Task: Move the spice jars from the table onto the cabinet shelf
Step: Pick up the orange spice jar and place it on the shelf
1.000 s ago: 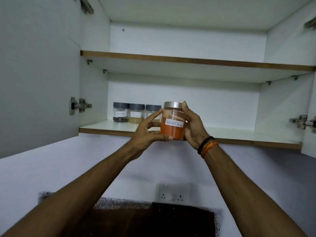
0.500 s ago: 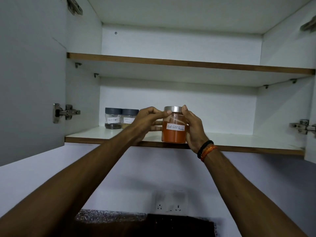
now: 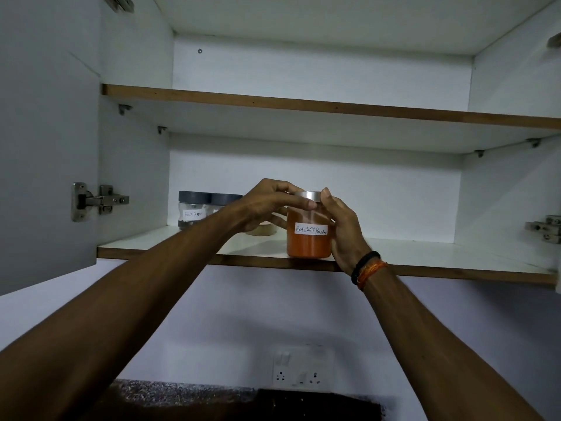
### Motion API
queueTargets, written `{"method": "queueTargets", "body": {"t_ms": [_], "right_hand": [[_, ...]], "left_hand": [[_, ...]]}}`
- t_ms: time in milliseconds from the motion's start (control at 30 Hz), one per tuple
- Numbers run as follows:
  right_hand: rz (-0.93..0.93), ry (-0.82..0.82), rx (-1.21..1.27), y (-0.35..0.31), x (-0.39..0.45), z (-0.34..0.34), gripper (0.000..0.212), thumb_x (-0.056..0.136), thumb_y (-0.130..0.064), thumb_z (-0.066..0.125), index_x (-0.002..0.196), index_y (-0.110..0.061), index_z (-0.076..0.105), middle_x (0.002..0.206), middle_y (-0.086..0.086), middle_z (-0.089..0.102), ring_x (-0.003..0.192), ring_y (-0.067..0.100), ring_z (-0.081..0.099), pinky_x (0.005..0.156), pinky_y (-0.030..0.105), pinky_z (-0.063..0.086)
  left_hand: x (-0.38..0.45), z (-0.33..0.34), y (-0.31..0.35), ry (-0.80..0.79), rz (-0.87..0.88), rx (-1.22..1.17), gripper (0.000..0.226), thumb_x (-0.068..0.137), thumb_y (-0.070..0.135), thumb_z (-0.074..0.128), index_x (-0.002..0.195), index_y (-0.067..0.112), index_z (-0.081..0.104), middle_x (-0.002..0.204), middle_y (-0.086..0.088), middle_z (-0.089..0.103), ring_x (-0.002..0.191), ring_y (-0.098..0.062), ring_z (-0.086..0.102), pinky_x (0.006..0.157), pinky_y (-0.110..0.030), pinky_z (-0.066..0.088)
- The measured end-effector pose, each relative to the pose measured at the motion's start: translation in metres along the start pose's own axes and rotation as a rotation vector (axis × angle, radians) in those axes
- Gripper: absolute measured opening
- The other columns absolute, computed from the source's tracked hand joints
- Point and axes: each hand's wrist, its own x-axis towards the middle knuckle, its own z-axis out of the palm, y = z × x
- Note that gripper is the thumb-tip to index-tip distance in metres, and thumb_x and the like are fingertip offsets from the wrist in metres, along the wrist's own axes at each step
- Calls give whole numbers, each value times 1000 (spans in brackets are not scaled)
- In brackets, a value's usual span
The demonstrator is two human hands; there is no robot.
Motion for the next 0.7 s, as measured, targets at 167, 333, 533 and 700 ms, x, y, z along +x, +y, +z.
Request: {"method": "queueTargets", "body": {"t_ms": [167, 333, 533, 700], "right_hand": [[-121, 149, -436, 12, 3, -13, 41, 103, -52, 34, 104, -26, 66, 102, -2, 72, 96, 15, 68, 88, 37, 56], [-358, 372, -1396, 43, -19, -47, 55, 103, -52, 26, 68, -21, 55, 62, -3, 57, 56, 16, 54, 53, 26, 40], [-511, 468, -1535, 57, -24, -51, 56, 94, -43, 35, 51, -17, 61, 45, -2, 52, 39, 15, 42, 46, 20, 31], [-638, 523, -1481, 61, -21, -53, 51, 91, -40, 40, 50, -16, 61, 44, -1, 52, 40, 12, 35, 51, 19, 25]], "left_hand": [[13, 0, 0, 35, -9, 89, 25, 75, 18, 84, 95, 11, 72, 92, -3, 75, 88, -23, 73, 65, -31, 60], [30, -10, 1, 16, -43, 134, 10, 80, 16, 79, 82, 14, 70, 95, -7, 74, 94, -30, 73, 68, -35, 61], [60, -5, -14, 15, -96, 223, 31, 78, 15, 81, 105, 6, 69, 105, -7, 70, 101, -29, 68, 77, -40, 62], [79, -3, -26, 24, -95, 290, 42, 81, 14, 78, 120, 5, 65, 116, -10, 67, 107, -30, 66, 88, -44, 60]]}}
